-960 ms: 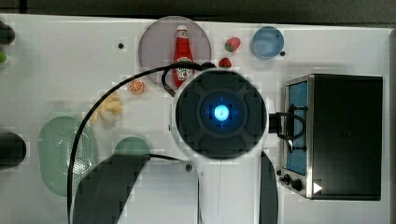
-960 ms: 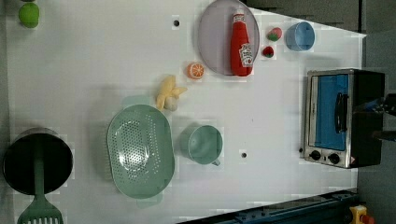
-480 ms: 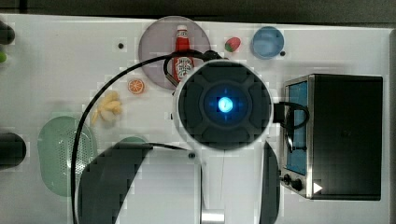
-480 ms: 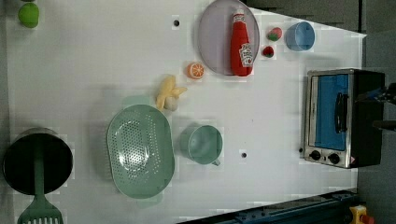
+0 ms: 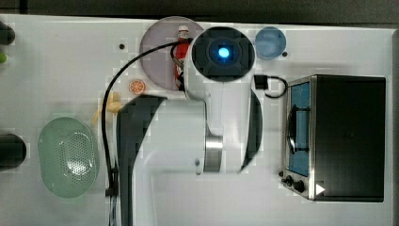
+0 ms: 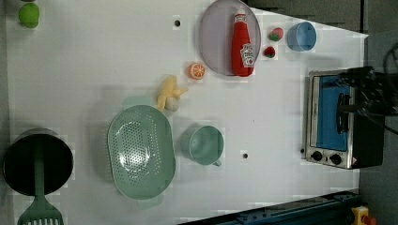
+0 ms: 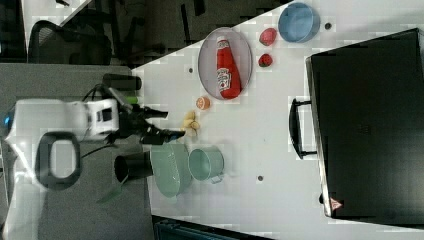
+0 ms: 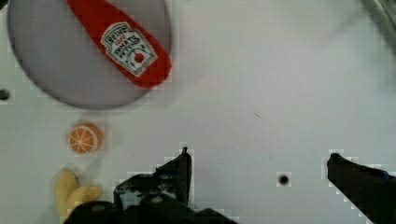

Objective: Pick ketchup from plate and place it on table.

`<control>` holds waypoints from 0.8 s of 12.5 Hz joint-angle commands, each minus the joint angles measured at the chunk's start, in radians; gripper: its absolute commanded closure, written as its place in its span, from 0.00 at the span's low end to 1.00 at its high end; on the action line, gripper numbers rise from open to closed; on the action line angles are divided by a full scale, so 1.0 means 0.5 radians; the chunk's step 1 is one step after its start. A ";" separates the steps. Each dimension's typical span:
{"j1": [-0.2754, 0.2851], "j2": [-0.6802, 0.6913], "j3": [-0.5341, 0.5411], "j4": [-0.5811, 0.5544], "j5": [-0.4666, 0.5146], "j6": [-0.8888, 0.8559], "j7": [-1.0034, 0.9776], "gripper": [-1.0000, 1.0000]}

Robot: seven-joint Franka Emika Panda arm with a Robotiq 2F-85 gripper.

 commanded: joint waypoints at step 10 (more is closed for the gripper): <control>0.041 0.694 0.025 0.304 -0.012 0.439 -0.996 0.00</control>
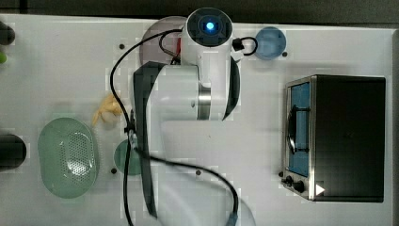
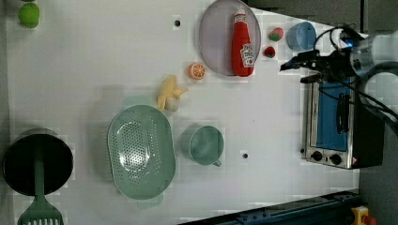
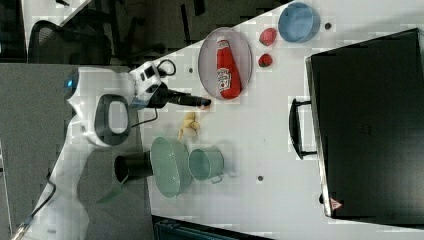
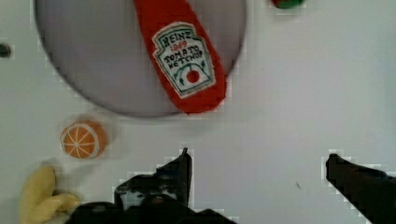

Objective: Pick ketchup from plate and place it on table.

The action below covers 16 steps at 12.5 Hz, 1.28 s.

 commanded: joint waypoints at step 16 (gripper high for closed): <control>0.095 0.894 -0.018 0.470 -0.090 0.714 -0.532 0.00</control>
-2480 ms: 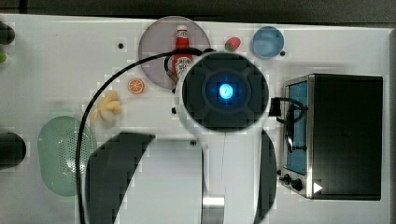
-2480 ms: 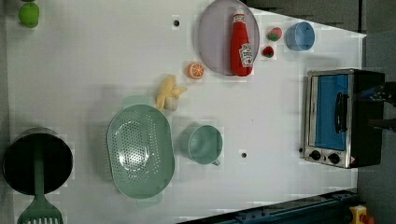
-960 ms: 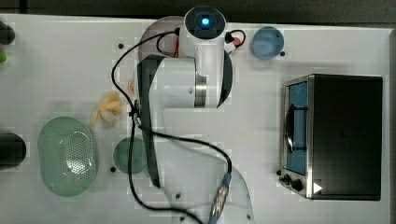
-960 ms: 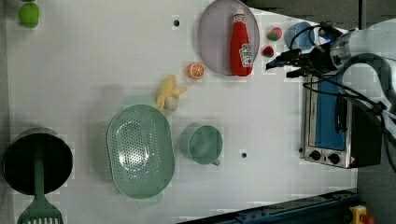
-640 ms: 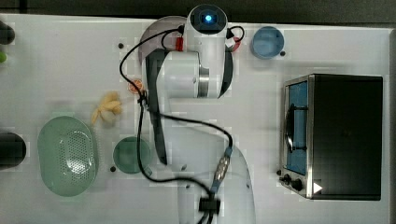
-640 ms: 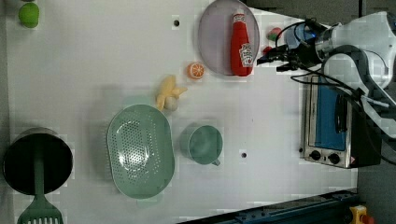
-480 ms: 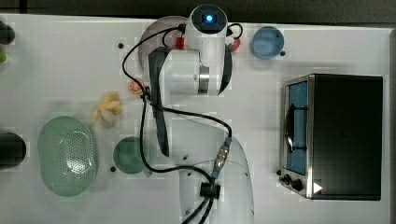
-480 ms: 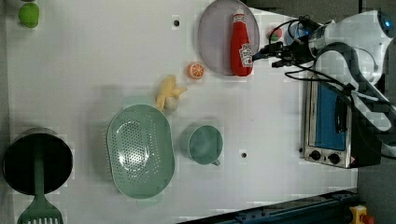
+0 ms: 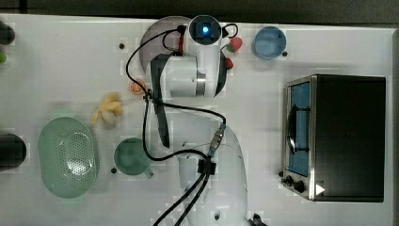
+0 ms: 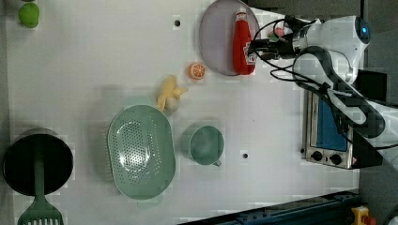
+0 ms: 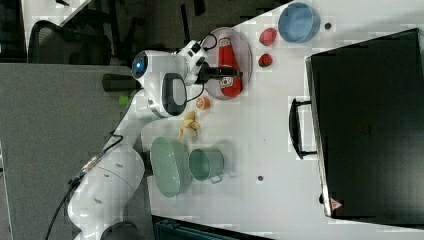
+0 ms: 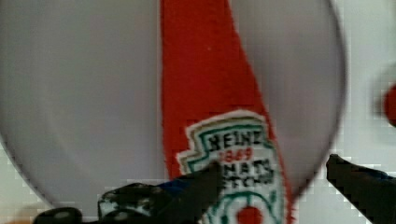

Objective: Pick ketchup from plate and place it on table.

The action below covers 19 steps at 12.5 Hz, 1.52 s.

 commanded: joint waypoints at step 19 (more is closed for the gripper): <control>-0.086 -0.720 -0.006 0.011 0.066 -0.639 0.002 0.42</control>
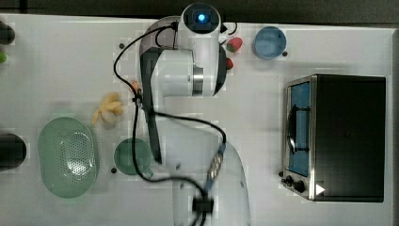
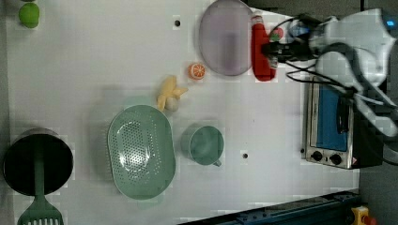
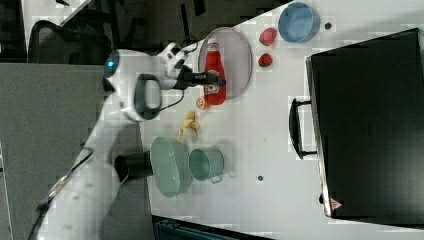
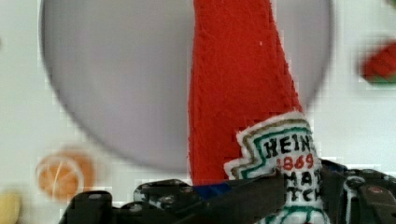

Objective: Pick ketchup from plate and place it on table.

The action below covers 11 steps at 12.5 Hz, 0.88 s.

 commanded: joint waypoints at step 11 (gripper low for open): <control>-0.121 -1.049 -0.124 -1.132 0.024 0.162 0.288 0.42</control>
